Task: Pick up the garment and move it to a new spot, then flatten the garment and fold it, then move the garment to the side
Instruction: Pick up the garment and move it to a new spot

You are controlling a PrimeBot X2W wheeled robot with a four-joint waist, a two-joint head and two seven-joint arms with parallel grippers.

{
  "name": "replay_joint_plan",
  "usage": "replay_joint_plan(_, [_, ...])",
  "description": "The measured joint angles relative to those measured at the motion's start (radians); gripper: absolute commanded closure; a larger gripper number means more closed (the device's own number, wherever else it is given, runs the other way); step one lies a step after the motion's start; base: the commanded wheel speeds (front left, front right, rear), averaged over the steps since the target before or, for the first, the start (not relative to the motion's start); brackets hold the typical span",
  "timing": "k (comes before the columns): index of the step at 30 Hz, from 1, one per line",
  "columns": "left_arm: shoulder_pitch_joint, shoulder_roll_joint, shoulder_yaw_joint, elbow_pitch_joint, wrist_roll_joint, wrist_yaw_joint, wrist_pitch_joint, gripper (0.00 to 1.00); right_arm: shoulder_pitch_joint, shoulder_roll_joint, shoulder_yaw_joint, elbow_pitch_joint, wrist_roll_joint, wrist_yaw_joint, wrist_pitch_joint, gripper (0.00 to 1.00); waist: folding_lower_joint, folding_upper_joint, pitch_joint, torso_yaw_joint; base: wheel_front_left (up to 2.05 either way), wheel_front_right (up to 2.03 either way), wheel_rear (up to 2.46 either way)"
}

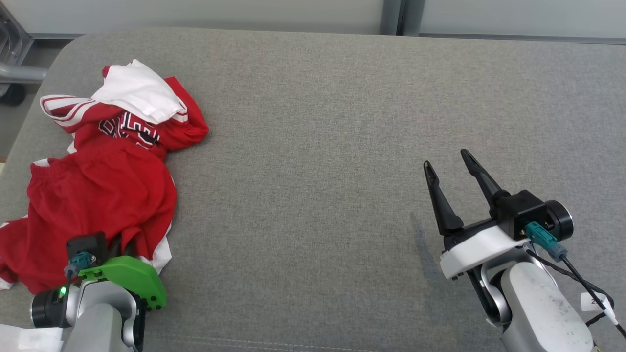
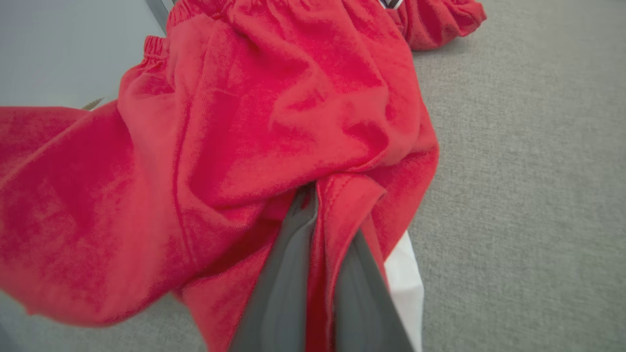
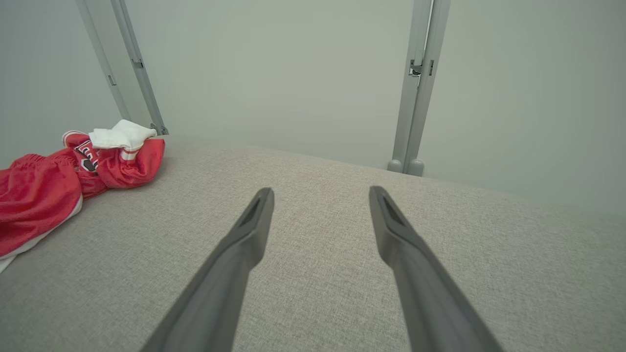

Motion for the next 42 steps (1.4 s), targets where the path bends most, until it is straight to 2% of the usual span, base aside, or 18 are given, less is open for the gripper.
replay_joint_plan(6, [-0.015,-0.002,-0.013,-0.029,0.001,-0.014,-0.075,1.0,0.0,0.001,-0.021,0.0,0.001,-0.007,0.0,0.0,0.0,0.0,-0.016,0.006,0.0,0.0,0.0])
replay_joint_plan(14, [-0.056,-0.004,-0.033,-0.112,0.013,-0.051,-0.093,1.0,0.001,0.006,-0.026,0.006,0.011,-0.007,0.0,0.0,0.0,0.0,-0.055,0.01,0.0,0.0,0.0])
replay_joint_plan(20, [-0.113,-0.006,-0.046,-0.204,0.014,-0.078,-0.093,1.0,0.002,0.02,-0.018,0.011,0.018,-0.007,0.0,0.0,0.0,0.0,-0.078,-0.012,0.0,0.0,0.0])
replay_joint_plan(31, [-0.213,-0.032,-0.104,-0.346,0.018,-0.107,-0.096,1.0,0.005,0.026,-0.02,0.014,0.022,-0.023,0.0,0.0,0.0,0.0,-0.1,-0.111,0.0,0.0,0.0])
replay_joint_plan(42, [-0.261,-0.044,-0.228,-0.295,0.033,-0.123,-0.091,1.0,0.023,0.031,-0.033,-0.003,0.025,-0.042,0.0,0.0,0.0,0.0,-0.096,-0.253,0.0,0.0,0.0])
